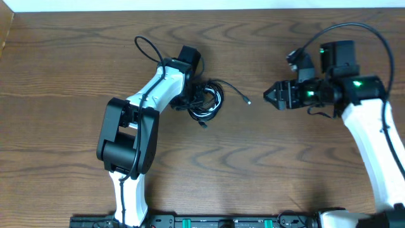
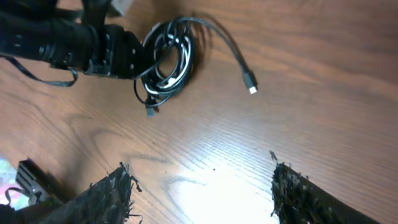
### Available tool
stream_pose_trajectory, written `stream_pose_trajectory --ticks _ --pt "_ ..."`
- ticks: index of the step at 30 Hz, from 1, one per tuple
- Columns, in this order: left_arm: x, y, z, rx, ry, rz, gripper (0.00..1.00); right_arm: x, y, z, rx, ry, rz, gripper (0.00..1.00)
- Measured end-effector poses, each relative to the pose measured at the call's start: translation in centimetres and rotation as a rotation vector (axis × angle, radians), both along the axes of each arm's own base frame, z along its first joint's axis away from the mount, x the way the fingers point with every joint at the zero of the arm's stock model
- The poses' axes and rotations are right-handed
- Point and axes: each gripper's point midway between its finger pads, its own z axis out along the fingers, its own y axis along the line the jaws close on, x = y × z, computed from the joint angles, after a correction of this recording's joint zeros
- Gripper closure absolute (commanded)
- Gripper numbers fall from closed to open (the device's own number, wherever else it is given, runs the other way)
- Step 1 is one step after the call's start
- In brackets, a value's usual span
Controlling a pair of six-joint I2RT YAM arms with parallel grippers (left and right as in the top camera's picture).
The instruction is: Untangle cables
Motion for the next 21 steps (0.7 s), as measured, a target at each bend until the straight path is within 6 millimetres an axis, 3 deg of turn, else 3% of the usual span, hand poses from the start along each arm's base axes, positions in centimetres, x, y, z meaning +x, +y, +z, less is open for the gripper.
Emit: stream_pose_trajectory --ticks 3,4,12,16,21 --pt "0.1 0.0 0.0 0.006 -0.015 -0.088 0.64 0.2 1.8 -2.4 -0.002 0.069 0.03 0.3" --pt "0.1 0.0 0.0 0.008 -0.019 -0.117 0.69 0.5 2.3 -3.0 0.0 0.082 0.033 0.3" --pt "-0.6 -1.1 0.0 -0.003 -0.034 -0.362 0.71 2.6 6.6 -9.4 0.008 0.181 0.051 0.27" --pt "-1.9 -2.7 0.1 -0.027 -0.019 -0.511 0.71 3.5 7.7 -12.0 0.017 0.22 0.024 0.25" --pt "-3.5 -4.3 0.1 -0.045 -0.005 -0.65 0.71 3.9 7.9 -14.9 0.026 0.303 -0.046 0.36"
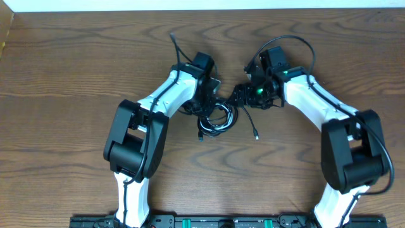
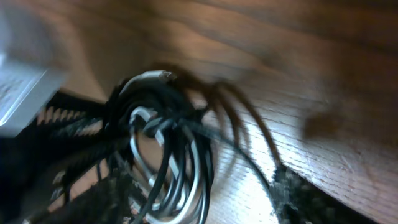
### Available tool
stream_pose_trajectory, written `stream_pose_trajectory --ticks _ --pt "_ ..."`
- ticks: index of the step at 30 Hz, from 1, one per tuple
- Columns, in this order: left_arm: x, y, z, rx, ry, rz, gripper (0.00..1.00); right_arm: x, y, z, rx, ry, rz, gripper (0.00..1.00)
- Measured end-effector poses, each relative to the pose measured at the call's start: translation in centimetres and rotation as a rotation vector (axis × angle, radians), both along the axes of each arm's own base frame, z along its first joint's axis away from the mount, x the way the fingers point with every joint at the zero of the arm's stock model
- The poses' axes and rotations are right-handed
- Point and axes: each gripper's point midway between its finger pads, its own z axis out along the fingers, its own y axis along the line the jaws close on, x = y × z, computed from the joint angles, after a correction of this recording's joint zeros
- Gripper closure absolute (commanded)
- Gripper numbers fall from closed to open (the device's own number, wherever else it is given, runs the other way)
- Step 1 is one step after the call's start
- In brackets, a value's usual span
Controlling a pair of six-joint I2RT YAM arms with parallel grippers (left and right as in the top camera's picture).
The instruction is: Untangle cables
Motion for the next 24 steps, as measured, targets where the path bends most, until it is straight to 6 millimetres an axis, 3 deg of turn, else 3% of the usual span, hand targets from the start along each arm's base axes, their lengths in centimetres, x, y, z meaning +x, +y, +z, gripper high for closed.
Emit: stream_pose_trajectory --ticks 5,9,12,15,19,21,24 --pt "-0.1 -0.2 0.0 -0.006 -0.003 -0.031 0.71 -0.8 0.1 -2.5 -0.017 0.097 -0.042 0.41" --pt "0.0 -0.2 0.0 -0.007 -0.006 -0.031 0.7 -1.5 1.0 -2.6 -0.014 0.119 -0.028 0.43" --pt "0.2 -0.3 0.0 -0.01 -0.015 -0.031 0.71 -1.9 1.7 -2.7 -0.016 0.124 -0.016 0.58" --pt "0.6 -0.4 0.0 -0.017 -0.03 -0.03 0.7 -2.4 2.1 -3.0 -0.022 0.148 -0.021 0.65" --pt "0.7 -0.5 0.1 -0.02 -0.035 -0.019 0.7 -2.8 2.2 -3.1 -0.032 0.167 -0.03 0.99" --pt "0.7 -0.5 0.1 -0.021 -0.033 -0.012 0.7 -2.9 2.2 -3.2 -0.035 0.173 -0.034 0.99" --pt "0.8 -0.6 0.1 -0.024 -0.034 0.0 0.62 -2.9 2.1 -3.2 -0.036 0.173 -0.035 0.99"
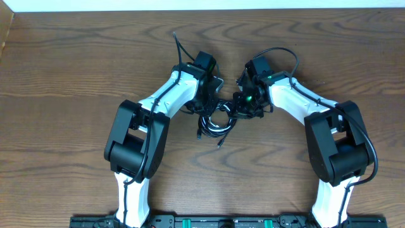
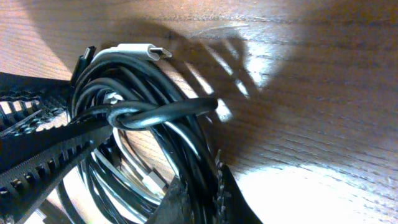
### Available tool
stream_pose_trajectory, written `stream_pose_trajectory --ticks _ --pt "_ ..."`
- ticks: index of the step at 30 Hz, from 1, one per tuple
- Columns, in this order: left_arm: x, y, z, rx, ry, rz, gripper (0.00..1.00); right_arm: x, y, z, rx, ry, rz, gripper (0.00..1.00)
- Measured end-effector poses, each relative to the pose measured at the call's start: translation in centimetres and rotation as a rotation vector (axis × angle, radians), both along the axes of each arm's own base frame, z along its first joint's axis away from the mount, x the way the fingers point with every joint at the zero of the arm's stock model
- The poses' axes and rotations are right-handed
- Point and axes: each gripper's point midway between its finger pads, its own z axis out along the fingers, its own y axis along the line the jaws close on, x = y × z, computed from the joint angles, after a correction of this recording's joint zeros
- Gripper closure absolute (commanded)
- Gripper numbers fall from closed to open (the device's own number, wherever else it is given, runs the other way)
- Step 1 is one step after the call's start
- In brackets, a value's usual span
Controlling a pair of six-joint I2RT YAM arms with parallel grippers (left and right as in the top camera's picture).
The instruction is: Untangle cables
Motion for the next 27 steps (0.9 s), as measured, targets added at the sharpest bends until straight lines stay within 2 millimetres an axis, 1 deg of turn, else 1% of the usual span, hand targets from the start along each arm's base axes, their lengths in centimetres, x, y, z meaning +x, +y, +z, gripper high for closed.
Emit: stream_pose_trajectory --ticks 2,4,5,8,11,15,17,19,23,27 --pt "0.1 0.0 0.0 -0.002 -0.001 0.013 0.61 0.0 0.0 0.0 0.0 0.0 0.0 0.99" --pt "0.3 0.0 0.1 -0.003 0.001 0.037 0.58 0.0 0.0 0.0 0.0 0.0 0.001 0.99" --pt "0.4 0.0 0.3 -0.006 -0.001 0.052 0.57 0.0 0.0 0.0 0.0 0.0 0.001 0.99" --pt "1.4 -0.3 1.4 -0.024 -0.028 0.091 0.57 0.0 0.0 0.0 -0.001 0.0 0.001 0.99" --pt "2.4 -0.7 3.9 -0.061 -0.093 0.111 0.55 0.0 0.0 0.0 -0.001 -0.007 0.014 0.99" --pt "3.3 -1.2 8.3 -0.113 -0.192 0.112 0.55 0.0 -0.1 0.0 -0.003 -0.03 0.05 0.99" --pt "3.5 -1.4 9.7 -0.132 -0.223 0.09 0.55 0.1 -0.3 0.0 -0.001 -0.04 0.064 0.99" --pt "3.2 -1.6 9.9 -0.143 -0.217 0.052 0.56 0.2 -0.5 0.0 0.009 -0.049 0.081 0.99" --pt "1.7 -2.3 8.7 -0.177 -0.144 -0.035 0.56 0.6 -1.1 0.4 0.045 -0.065 0.099 0.99" --pt "1.0 -3.0 7.4 -0.205 -0.102 -0.092 0.56 0.7 -1.9 0.8 0.088 -0.068 0.119 0.99"
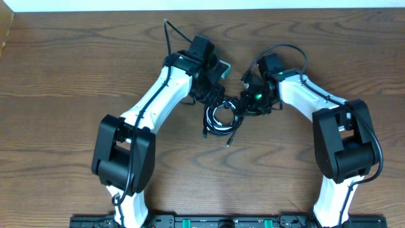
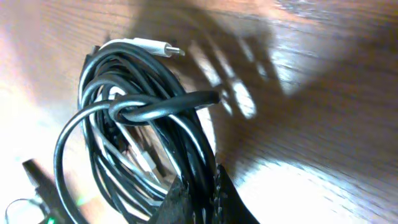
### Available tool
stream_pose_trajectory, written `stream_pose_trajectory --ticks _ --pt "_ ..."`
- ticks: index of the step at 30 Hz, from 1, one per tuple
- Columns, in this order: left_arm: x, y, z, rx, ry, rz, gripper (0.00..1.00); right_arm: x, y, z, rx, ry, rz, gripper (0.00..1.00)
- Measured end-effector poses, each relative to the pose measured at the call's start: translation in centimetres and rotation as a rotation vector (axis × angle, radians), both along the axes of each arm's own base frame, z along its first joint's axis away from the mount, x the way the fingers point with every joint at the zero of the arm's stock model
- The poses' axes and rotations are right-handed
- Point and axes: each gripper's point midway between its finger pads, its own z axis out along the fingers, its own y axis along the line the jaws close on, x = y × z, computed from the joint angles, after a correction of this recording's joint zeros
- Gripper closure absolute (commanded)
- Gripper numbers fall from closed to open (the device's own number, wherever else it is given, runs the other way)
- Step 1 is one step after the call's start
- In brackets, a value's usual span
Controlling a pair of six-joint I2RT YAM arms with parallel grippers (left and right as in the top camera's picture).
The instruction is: Untangle cables
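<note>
A tangled bundle of black cables [image 1: 220, 119] lies mid-table, one loose plug end [image 1: 228, 144] trailing toward the front. My right gripper [image 1: 242, 106] is at the bundle's right side. In the right wrist view it [image 2: 202, 194] is shut on several black strands of the coil [image 2: 143, 124]. A thick black strand [image 2: 168, 106] loops across the coil, and a white connector [image 2: 155, 48] sticks out at the top. My left gripper [image 1: 214, 94] is at the bundle's upper left edge. Its fingers are hidden by its own wrist.
The brown wooden table [image 1: 63, 76] ends at a white strip along the back. The arm bases and a black rail [image 1: 215, 221] stand at the front edge. Both forearms crowd the space round the bundle.
My left arm's elbow has swung left and its wrist sits a little farther back; its fingers no longer show in the right wrist view. The bundle lies slightly nearer the front. The right gripper stays shut on the strands.
First my right gripper was open, far to the right of the bundle, with the left gripper at the bundle. Then the right gripper was open right at the coil. Then it was shut on several strands beside the left fingers, and it holds them now.
</note>
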Motion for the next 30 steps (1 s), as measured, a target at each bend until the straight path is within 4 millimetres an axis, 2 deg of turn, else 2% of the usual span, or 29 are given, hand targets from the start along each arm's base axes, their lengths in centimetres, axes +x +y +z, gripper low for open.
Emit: stream_pose_trajectory --ticks 3,6,10,14,17,24,30 --pt "-0.3 -0.4 -0.8 -0.007 0.017 -0.026 0.63 -0.3 -0.7 0.1 0.014 0.006 0.02 0.99" --pt "-0.1 -1.2 -1.1 -0.017 -0.001 -0.05 0.64 -0.7 -1.1 0.1 0.015 0.009 0.045 0.99" --pt "0.3 -2.7 -0.9 -0.041 -0.044 -0.079 0.65 -1.1 -1.1 0.1 0.02 0.005 0.081 0.98" --pt "0.1 -4.0 -0.7 -0.053 -0.067 -0.105 0.72 -1.2 -1.0 0.2 0.026 -0.003 0.097 0.98" --pt "-0.4 -4.5 -0.8 -0.053 -0.067 -0.126 0.73 -1.2 -1.0 0.2 0.026 -0.003 0.098 0.99" --pt "-1.2 -4.3 -2.0 -0.041 -0.044 -0.129 0.73 -1.2 -1.0 0.2 0.026 0.0 0.095 0.99" --pt "-1.1 -4.3 -2.1 -0.044 -0.05 -0.129 0.73 -1.3 -1.0 0.2 0.024 0.01 0.085 0.99"
